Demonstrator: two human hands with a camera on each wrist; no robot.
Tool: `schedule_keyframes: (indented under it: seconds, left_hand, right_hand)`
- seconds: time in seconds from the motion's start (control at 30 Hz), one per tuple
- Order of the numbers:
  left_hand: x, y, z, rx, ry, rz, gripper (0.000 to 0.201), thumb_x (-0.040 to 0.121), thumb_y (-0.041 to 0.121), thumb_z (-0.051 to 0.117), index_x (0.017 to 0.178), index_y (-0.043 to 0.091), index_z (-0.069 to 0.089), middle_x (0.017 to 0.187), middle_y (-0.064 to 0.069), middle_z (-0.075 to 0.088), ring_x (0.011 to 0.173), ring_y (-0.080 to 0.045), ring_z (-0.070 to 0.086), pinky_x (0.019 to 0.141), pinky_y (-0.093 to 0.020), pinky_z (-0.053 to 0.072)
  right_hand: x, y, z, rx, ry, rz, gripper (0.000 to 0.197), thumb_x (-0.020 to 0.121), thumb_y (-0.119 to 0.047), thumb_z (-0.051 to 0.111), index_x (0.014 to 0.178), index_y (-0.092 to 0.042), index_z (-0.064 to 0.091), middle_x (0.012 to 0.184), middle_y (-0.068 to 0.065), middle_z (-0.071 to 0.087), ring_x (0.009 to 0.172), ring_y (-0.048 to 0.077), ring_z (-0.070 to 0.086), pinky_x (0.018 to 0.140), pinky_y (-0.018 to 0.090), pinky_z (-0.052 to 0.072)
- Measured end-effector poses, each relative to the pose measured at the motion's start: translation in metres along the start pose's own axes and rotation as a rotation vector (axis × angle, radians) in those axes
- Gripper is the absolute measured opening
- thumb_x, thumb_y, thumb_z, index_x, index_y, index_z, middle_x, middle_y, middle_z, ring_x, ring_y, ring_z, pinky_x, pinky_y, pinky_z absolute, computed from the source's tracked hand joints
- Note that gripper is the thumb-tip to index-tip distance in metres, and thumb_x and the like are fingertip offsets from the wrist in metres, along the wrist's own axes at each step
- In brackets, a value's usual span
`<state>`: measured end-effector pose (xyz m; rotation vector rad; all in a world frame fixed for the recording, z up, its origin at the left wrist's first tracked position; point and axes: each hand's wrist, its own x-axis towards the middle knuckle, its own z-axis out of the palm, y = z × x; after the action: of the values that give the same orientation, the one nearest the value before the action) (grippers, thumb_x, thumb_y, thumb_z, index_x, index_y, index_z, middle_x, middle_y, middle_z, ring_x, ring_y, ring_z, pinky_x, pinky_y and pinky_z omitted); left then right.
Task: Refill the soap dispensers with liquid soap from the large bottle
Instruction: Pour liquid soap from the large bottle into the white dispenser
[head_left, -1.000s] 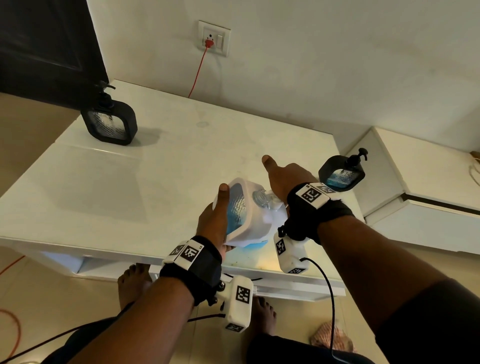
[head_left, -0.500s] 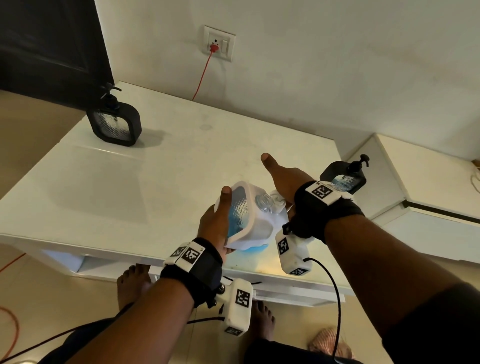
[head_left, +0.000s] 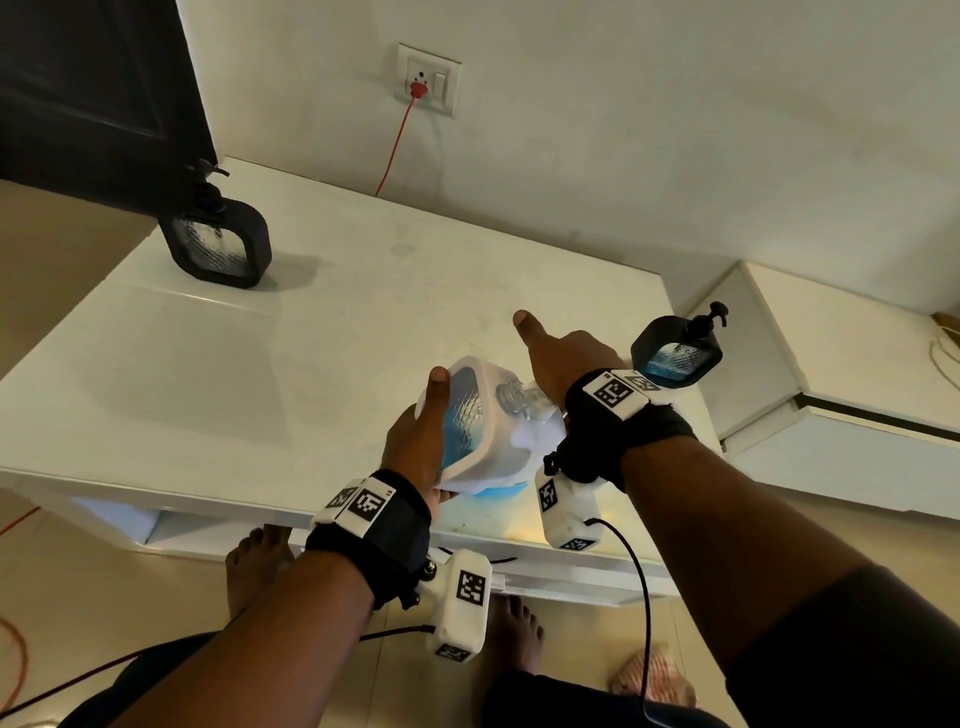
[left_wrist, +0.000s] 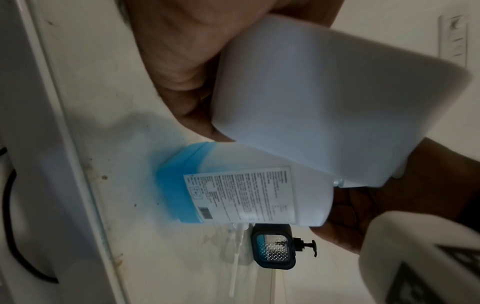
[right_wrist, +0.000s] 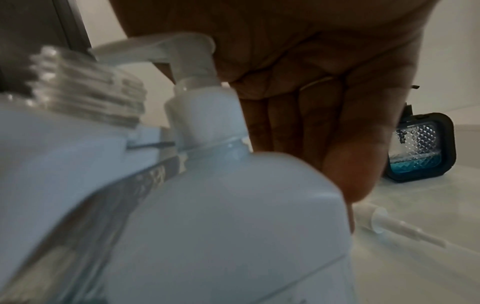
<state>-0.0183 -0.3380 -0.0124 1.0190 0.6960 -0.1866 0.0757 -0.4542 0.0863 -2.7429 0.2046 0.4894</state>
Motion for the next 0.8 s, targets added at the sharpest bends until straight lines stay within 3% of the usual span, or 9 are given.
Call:
schedule_keyframes:
  seconds: [0.07,0.13,0.27,0.5,0.57,0.67,0.8]
  left_hand:
    - [0.001,0.0,0.0,0.006,0.014,-0.003,0.06,0.086,0.079,0.048,0.118,0.031,0.066,0.11,-0.008,0.075,0.097,-0.03,0.072,0.08,-0.045,0.062]
    - [0.001,0.0,-0.001,0.008,0.028,-0.005,0.055,0.087,0.08,0.049,0.11,0.033,0.066,0.108,-0.007,0.075,0.096,-0.03,0.072,0.081,-0.047,0.062]
    - [0.002,-0.001,0.001,0.004,0.025,-0.015,0.055,0.086,0.08,0.049,0.111,0.034,0.066,0.11,-0.007,0.075,0.097,-0.031,0.073,0.083,-0.049,0.063]
    - [0.001,0.0,0.0,0.007,0.019,-0.02,0.061,0.086,0.081,0.048,0.116,0.031,0.066,0.109,-0.008,0.075,0.096,-0.031,0.073,0.08,-0.045,0.062]
    - [0.001,0.0,0.0,-0.004,0.029,-0.018,0.059,0.085,0.081,0.049,0.114,0.032,0.066,0.11,-0.008,0.075,0.096,-0.031,0.073,0.077,-0.044,0.062]
    - [0.002,-0.001,0.0,-0.015,0.015,-0.019,0.077,0.07,0.087,0.052,0.121,0.031,0.067,0.112,-0.008,0.076,0.098,-0.032,0.074,0.079,-0.048,0.063]
    - [-0.001,-0.001,0.0,-0.024,0.0,-0.008,0.085,0.06,0.088,0.052,0.12,0.03,0.069,0.111,-0.009,0.077,0.098,-0.032,0.075,0.082,-0.049,0.063]
  right_hand:
    - [0.0,-0.003,-0.003,0.029,-0.048,-0.006,0.082,0.086,-0.083,0.022,0.084,-0.011,0.062,0.091,0.009,0.065,0.081,0.027,0.059,0.076,0.035,0.041]
    - [0.001,-0.005,-0.006,0.049,-0.091,-0.008,0.082,0.084,-0.086,0.017,0.076,-0.014,0.057,0.091,0.011,0.063,0.083,0.029,0.059,0.086,0.037,0.045]
    - [0.002,-0.004,-0.008,0.078,-0.111,0.003,0.082,0.084,-0.086,0.016,0.081,-0.014,0.054,0.095,0.011,0.061,0.087,0.03,0.058,0.094,0.038,0.044]
    - [0.004,-0.003,-0.004,0.04,-0.047,0.008,0.074,0.088,-0.08,0.026,0.077,-0.015,0.058,0.085,0.007,0.063,0.073,0.024,0.056,0.071,0.033,0.035]
    - [0.005,-0.002,-0.002,0.025,-0.03,0.009,0.071,0.09,-0.078,0.028,0.08,-0.014,0.058,0.082,0.006,0.06,0.071,0.022,0.054,0.071,0.033,0.033]
    - [0.005,0.001,0.0,0.005,-0.001,0.009,0.071,0.091,-0.077,0.029,0.092,-0.013,0.059,0.09,0.007,0.061,0.081,0.026,0.055,0.074,0.033,0.033]
    - [0.006,0.003,0.003,-0.012,0.029,0.01,0.069,0.09,-0.077,0.03,0.087,-0.014,0.057,0.084,0.006,0.056,0.07,0.022,0.049,0.073,0.034,0.033]
